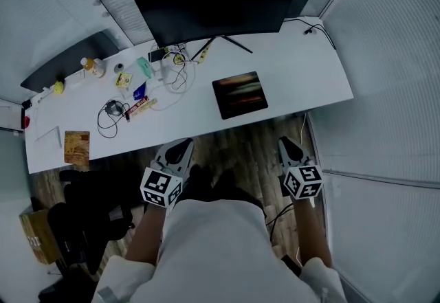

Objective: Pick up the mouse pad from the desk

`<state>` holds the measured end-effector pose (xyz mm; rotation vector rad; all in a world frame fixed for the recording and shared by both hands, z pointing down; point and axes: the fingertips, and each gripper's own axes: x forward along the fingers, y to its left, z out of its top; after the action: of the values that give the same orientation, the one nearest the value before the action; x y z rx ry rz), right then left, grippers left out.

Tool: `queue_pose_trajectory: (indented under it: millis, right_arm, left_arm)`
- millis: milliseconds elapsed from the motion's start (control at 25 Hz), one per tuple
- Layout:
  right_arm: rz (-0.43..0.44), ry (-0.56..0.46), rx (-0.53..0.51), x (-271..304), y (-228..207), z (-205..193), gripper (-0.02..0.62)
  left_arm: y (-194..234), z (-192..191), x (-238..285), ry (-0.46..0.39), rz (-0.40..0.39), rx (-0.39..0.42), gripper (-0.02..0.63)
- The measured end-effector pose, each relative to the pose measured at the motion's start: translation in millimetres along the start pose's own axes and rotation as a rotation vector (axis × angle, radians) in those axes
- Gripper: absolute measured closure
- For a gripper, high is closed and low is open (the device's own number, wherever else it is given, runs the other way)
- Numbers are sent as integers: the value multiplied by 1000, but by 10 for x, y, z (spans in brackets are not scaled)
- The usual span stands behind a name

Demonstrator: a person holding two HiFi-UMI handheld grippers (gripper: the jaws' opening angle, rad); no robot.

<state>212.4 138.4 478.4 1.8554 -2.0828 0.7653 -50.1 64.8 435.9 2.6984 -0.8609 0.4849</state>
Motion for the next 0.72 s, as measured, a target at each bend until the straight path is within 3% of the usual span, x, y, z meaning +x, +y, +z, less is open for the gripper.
queue_pose_trajectory:
  millis: [320,720]
  right_arm:
    - [-30,75,29,430,-110,-115,551]
    - [-103,164,67,1142,-304,-215,551]
  left_arm:
    - [209,-66,419,51,-59,19,591]
    - [576,-285,1215,144,-201,43,591]
